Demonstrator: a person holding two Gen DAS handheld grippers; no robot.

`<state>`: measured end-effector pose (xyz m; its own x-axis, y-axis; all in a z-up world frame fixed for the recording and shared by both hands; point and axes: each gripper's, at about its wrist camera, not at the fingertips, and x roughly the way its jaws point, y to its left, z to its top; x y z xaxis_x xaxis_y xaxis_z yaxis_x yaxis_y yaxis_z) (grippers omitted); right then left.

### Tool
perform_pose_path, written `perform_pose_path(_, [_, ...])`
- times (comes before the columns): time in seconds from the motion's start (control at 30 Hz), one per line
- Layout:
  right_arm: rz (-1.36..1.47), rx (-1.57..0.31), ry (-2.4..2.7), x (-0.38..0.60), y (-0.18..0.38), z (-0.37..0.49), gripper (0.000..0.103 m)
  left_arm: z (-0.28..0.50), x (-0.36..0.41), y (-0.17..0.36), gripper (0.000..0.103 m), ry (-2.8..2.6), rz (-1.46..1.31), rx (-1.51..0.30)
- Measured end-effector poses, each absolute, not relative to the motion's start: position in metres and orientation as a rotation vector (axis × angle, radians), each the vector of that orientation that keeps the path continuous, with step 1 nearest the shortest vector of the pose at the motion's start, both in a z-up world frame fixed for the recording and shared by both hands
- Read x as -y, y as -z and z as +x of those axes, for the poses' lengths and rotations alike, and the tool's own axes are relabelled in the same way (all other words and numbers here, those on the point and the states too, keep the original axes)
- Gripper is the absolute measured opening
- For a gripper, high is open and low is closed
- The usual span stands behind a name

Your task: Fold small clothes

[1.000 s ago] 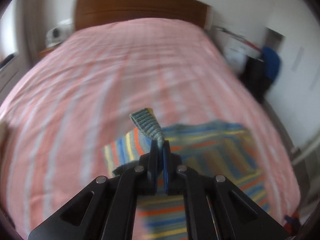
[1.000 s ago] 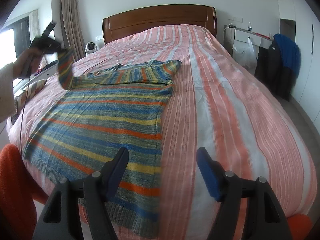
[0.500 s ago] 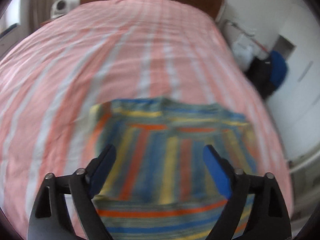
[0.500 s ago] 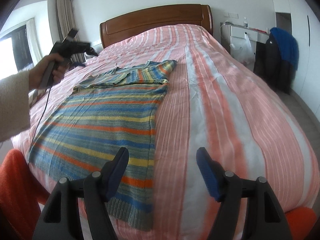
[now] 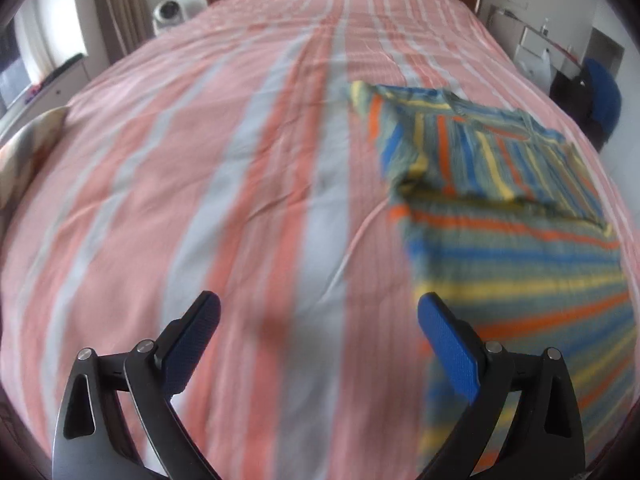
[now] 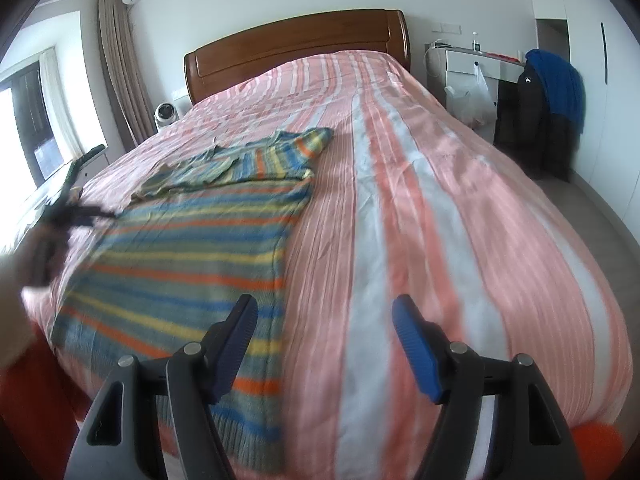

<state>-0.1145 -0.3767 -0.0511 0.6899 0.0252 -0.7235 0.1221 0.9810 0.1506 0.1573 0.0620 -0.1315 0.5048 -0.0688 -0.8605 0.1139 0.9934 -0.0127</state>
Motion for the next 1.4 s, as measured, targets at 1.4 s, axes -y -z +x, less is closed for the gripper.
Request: perform_pose_path(1.4, [0.186,-0.823,0.123,0.425,0.121,-0.032,0.084,0.124,-0.1,0.167,0.103,-0.027,-0.038,-0.867])
